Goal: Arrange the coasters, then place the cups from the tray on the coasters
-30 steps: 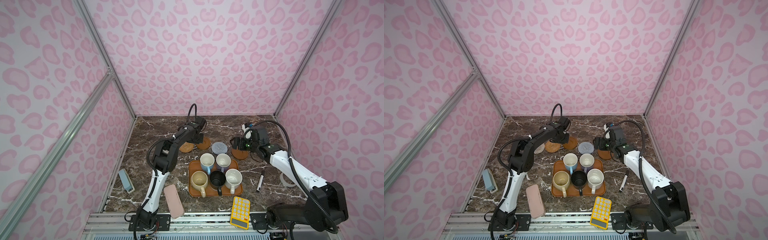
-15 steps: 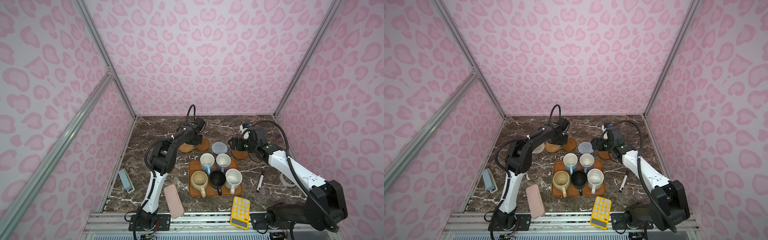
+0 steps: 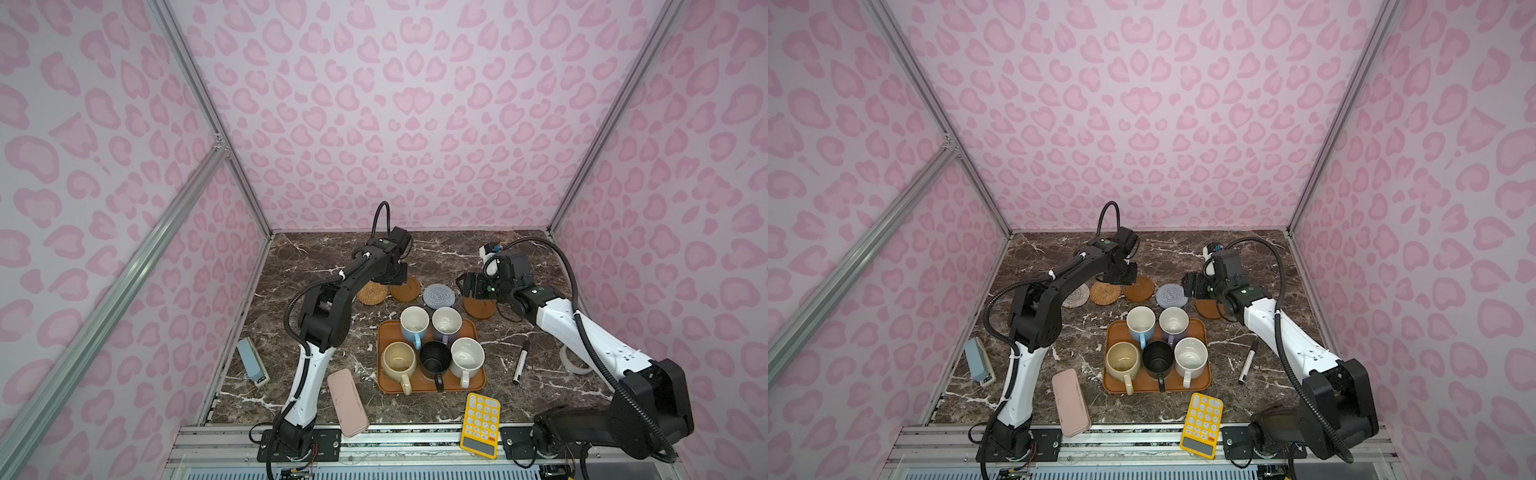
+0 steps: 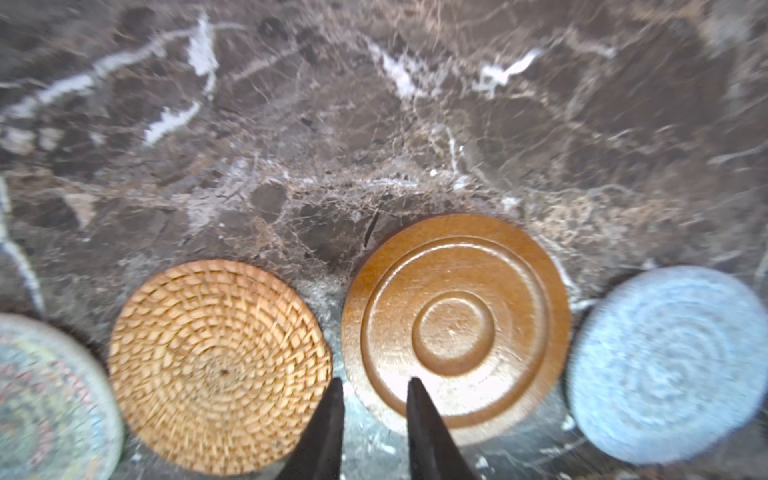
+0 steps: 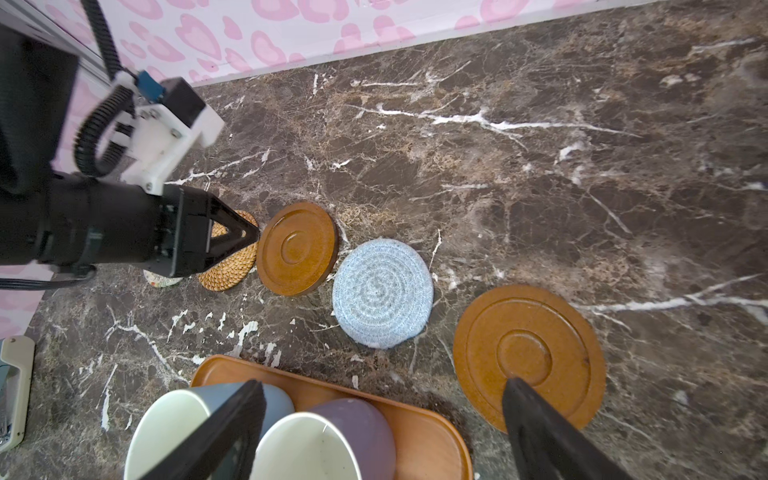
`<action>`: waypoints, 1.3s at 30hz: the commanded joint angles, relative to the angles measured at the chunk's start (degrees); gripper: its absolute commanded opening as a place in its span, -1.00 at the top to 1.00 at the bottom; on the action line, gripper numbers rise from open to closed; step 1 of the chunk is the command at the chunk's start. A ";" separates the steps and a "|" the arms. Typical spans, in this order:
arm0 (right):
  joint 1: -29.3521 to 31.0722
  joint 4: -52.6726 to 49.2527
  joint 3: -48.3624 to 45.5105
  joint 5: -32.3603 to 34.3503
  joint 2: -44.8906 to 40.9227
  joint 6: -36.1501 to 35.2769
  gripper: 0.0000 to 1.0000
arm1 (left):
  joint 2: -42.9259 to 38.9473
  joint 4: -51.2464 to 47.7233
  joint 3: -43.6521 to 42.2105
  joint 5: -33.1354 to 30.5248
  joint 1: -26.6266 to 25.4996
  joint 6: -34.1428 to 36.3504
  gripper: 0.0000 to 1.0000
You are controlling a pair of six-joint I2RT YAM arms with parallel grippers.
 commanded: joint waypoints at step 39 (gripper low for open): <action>8.83 -14.75 16.74 4.00 18.07 -3.47 -0.25 | -40.37 13.59 -32.89 12.21 -0.04 -8.96 -0.94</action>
